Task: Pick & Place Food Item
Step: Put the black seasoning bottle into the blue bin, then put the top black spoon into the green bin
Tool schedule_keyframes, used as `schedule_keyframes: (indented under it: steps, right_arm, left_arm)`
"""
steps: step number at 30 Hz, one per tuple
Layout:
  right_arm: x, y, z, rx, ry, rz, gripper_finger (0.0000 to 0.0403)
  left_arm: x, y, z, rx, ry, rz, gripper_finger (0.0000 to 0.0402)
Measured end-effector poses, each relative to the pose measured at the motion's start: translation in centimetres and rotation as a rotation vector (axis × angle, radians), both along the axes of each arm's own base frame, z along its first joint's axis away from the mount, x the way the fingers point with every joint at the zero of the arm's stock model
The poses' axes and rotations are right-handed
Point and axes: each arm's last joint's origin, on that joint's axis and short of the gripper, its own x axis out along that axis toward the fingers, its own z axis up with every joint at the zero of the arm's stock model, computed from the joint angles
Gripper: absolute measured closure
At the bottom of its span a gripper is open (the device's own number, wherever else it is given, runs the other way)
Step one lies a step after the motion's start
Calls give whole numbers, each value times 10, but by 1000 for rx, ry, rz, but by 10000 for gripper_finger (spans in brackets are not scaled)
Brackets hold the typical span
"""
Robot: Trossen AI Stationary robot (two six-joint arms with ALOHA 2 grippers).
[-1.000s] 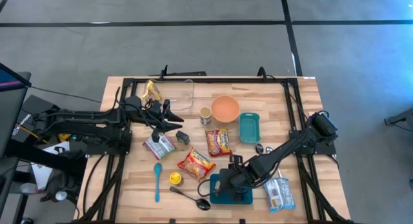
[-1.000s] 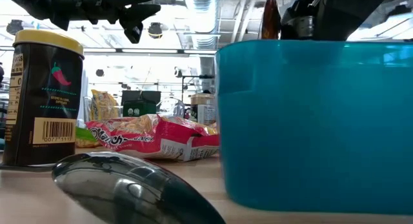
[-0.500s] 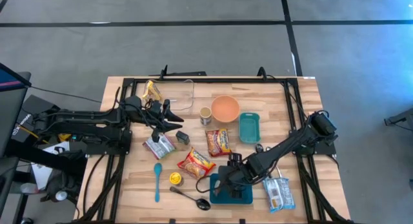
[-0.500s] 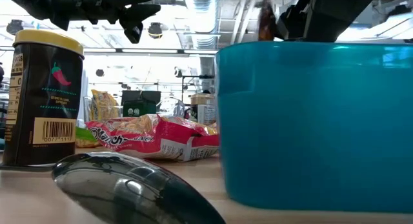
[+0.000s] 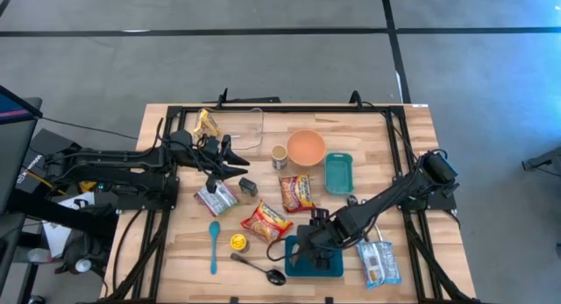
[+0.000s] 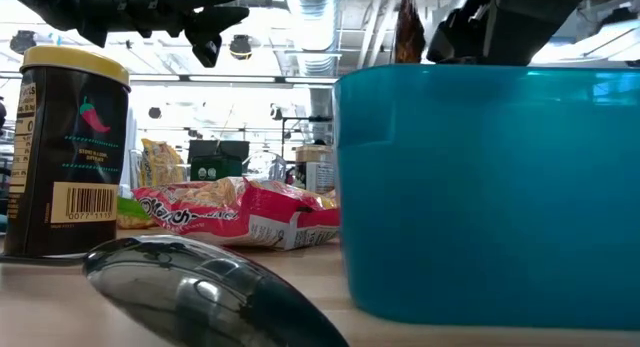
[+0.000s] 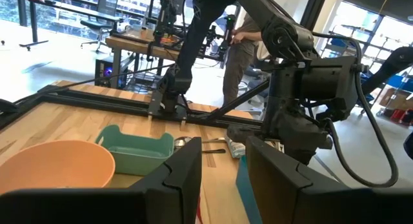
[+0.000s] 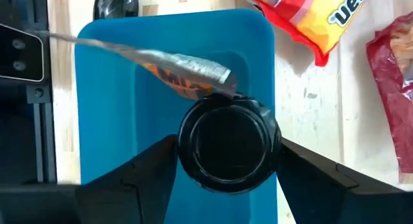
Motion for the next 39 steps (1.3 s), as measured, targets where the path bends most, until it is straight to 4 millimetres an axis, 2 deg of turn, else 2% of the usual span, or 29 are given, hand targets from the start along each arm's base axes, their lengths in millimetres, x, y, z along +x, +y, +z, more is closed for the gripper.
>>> schedule_keyframes:
  steps: [8, 16, 25, 30, 39]
  right_arm:
    - [-2, -4, 8, 15, 17, -8, 159]
    - [-4, -2, 31, 30, -19, -2, 159]
    - [-13, -4, 43, 23, -15, 0, 159]
    - [-24, -11, 50, -14, 29, -57, 159]
    - [-56, -28, 64, -215, 109, -266, 159]
  left_arm:
    - [0, 0, 0, 0, 0, 0, 286]
    - [0, 0, 0, 0, 0, 0, 286]
    - [0, 0, 0, 0, 0, 0, 286]
    - [0, 0, 0, 0, 0, 0, 286]
    - [0, 0, 0, 0, 0, 0, 286]
